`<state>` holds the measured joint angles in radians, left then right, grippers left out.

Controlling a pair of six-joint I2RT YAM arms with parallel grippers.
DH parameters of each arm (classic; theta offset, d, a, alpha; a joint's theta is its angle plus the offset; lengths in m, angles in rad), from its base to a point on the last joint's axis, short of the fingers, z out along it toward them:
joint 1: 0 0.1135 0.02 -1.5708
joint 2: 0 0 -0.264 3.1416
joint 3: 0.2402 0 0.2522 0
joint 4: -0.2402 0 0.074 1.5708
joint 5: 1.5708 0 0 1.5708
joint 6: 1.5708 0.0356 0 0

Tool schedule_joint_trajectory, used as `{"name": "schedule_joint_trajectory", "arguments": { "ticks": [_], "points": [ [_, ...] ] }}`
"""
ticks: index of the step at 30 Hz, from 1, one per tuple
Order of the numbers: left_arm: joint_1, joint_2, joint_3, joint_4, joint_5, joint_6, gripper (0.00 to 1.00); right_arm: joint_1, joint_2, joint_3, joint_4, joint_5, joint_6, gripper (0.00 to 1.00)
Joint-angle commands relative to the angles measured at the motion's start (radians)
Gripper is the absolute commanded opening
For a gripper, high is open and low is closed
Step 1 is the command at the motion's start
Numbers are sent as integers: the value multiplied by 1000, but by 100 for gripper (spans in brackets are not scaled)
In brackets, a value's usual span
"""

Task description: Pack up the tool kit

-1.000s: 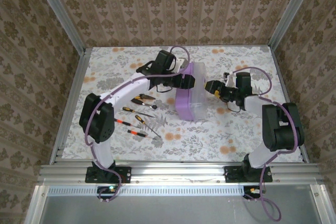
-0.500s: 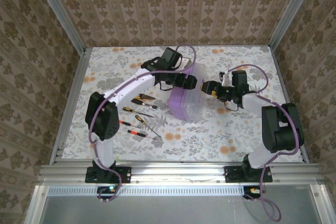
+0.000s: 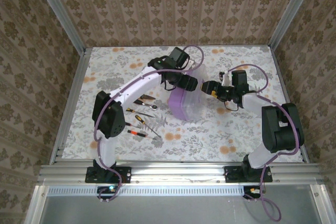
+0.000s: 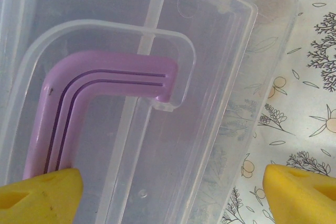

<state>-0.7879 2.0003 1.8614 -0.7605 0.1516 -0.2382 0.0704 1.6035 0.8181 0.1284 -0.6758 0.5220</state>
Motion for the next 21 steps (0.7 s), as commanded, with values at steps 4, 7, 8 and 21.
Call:
{"name": "schedule_joint_trajectory", "arguments": {
  "ticks": [4,7,8,21],
  "points": [
    [-28,58,-7,-89,37,12,68,23,-24,29,13,-23,-23,91],
    [-28,56,-7,-82,46,8,64,23,-24,28,13,-23,-24,91],
    [-27,55,-10,-79,50,7,63,23,-24,27,12,-23,-25,91],
    [-20,27,-40,-26,77,-19,49,23,-25,16,13,-21,-30,91]
  ]
}}
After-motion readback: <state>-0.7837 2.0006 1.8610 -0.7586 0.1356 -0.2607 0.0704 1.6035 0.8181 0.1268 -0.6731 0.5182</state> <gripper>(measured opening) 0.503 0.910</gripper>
